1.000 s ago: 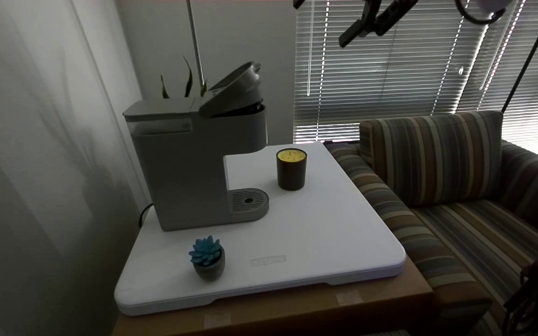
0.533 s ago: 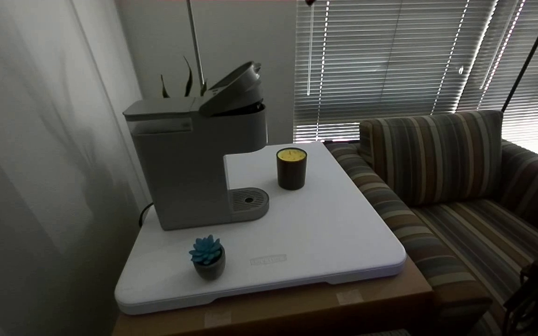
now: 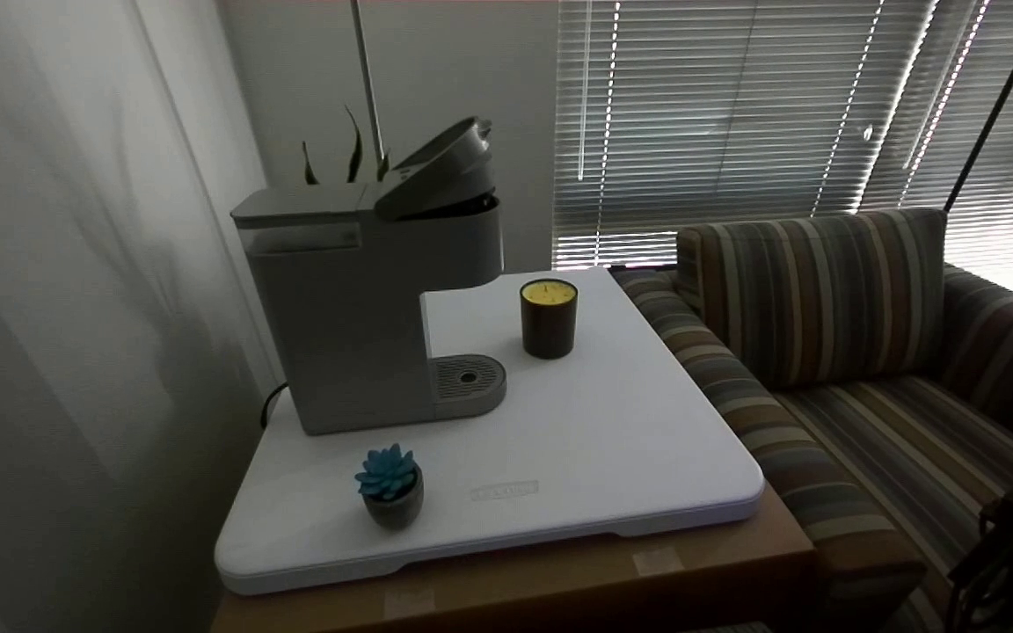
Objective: Close top lid of the coffee maker
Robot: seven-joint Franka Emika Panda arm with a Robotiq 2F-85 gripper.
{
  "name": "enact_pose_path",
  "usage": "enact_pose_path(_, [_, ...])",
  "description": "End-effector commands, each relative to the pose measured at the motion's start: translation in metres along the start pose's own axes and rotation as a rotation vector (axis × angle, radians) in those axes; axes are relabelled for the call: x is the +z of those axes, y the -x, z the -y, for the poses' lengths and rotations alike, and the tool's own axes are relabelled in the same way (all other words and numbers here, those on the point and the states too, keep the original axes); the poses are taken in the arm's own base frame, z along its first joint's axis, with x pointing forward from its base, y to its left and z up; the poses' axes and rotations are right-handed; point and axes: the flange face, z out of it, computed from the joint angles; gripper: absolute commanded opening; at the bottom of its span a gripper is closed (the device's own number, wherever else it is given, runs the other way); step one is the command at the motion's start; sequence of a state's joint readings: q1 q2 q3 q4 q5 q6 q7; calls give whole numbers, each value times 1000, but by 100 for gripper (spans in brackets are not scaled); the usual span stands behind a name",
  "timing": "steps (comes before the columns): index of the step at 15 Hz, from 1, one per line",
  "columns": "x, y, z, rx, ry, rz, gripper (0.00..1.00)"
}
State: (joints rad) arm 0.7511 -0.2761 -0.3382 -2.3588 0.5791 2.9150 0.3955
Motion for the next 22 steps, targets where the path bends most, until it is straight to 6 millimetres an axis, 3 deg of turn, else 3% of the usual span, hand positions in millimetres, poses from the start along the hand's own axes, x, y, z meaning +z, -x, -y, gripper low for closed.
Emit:
enact_pose_path(1, [11,7,-5,36,-6,27,100])
enact_pose_path(9, [29,-29,-28,60,34,-7,100])
enact_pose_path(14, [36,-59,-22,13,-12,-16,100])
enact_pose_path(17, [49,-76,-26,26,-23,-15,100])
enact_pose_path(22, [81,-94,-53,103,-9,-26,100])
